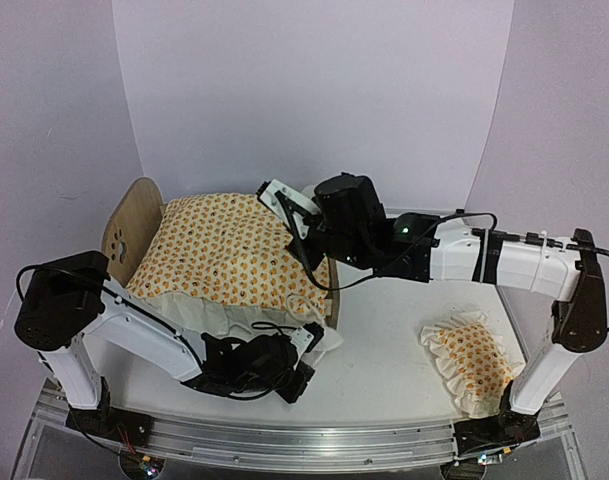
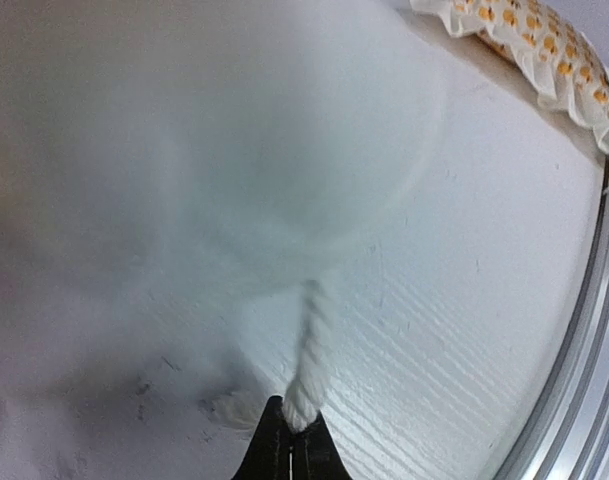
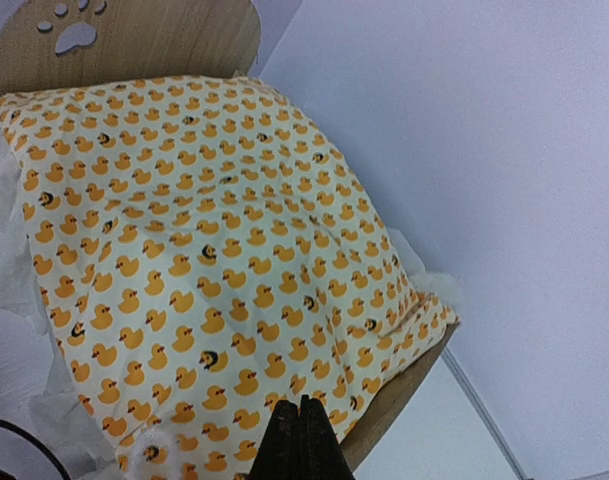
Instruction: Set up the pet bed
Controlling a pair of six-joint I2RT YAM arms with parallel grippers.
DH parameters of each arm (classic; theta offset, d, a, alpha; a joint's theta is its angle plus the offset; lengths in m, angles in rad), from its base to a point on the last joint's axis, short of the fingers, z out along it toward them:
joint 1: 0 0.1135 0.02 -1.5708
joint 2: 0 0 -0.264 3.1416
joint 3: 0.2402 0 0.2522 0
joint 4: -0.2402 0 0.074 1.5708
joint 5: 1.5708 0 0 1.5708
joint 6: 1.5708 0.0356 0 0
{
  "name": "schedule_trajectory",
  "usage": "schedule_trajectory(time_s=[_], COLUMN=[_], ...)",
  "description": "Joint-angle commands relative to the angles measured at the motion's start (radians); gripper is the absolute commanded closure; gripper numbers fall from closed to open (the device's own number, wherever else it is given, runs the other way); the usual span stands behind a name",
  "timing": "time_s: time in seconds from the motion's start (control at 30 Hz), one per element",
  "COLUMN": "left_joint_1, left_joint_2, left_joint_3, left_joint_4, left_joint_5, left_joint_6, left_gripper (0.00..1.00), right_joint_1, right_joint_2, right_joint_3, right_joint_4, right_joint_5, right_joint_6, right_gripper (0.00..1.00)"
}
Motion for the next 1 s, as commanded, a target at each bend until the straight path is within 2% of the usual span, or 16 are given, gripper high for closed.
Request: schedule_trajectory(time_s=[0.0, 0.1, 0.2, 0.27, 0.37, 0.47, 0.5, 0.57, 0.63, 0.7, 0.83, 0.97], left_joint_1=[-0.007, -0.007, -0.007, -0.007, -0.005, -0.005, -0.005, -0.002, 0.009, 0.018, 0.033, 0.043], left_joint_2=[0.032, 0.044, 0.036, 0.025, 0.007, -0.012, -0.023, -0.047, -0.073, -0.083, -0.072, -0.083], left_joint_3=[0.028, 0.038, 0.036, 0.025, 0.011, -0.007, -0.021, -0.059, -0.103, -0.129, -0.141, -0.156], left_joint_4=[-0.063, -0.065, -0.070, -0.070, -0.069, -0.066, -0.060, -0.016, 0.072, 0.121, 0.149, 0.162], left_joint_5=[0.076, 0.076, 0.063, 0.052, 0.022, -0.012, -0.020, 0.001, 0.076, 0.142, 0.204, 0.211], left_joint_6=[-0.016, -0.016, -0.019, -0.025, -0.027, -0.032, -0.037, -0.028, 0.007, 0.032, 0.039, 0.034], left_gripper=[1.00, 1.00, 1.00, 1.00, 1.00, 1.00, 1.00, 1.00, 1.00, 1.00, 1.00, 1.00], right_joint_1=[-0.007, 0.001, 0.001, -0.008, -0.066, -0.089, -0.090, -0.097, -0.103, -0.104, -0.103, -0.103], right_joint_2=[-0.052, -0.044, -0.044, -0.077, -0.119, -0.198, -0.233, -0.287, -0.285, -0.262, -0.198, -0.125], right_joint_3=[-0.010, -0.002, 0.019, 0.001, -0.031, -0.175, -0.225, -0.310, -0.332, -0.345, -0.317, -0.281], right_joint_4=[0.355, 0.409, 0.364, 0.241, -0.086, -0.198, -0.201, -0.173, -0.169, -0.169, -0.171, -0.179], right_joint_5=[-0.073, -0.053, 0.044, 0.046, -0.120, -0.307, -0.357, -0.458, -0.561, -0.615, -0.621, -0.574], right_joint_6=[-0.146, -0.196, -0.161, -0.018, 0.272, 0.492, 0.551, 0.657, 0.719, 0.746, 0.741, 0.734], right_gripper=[1.00, 1.00, 1.00, 1.00, 1.00, 1.00, 0.97, 0.81, 0.76, 0.67, 0.61, 0.60])
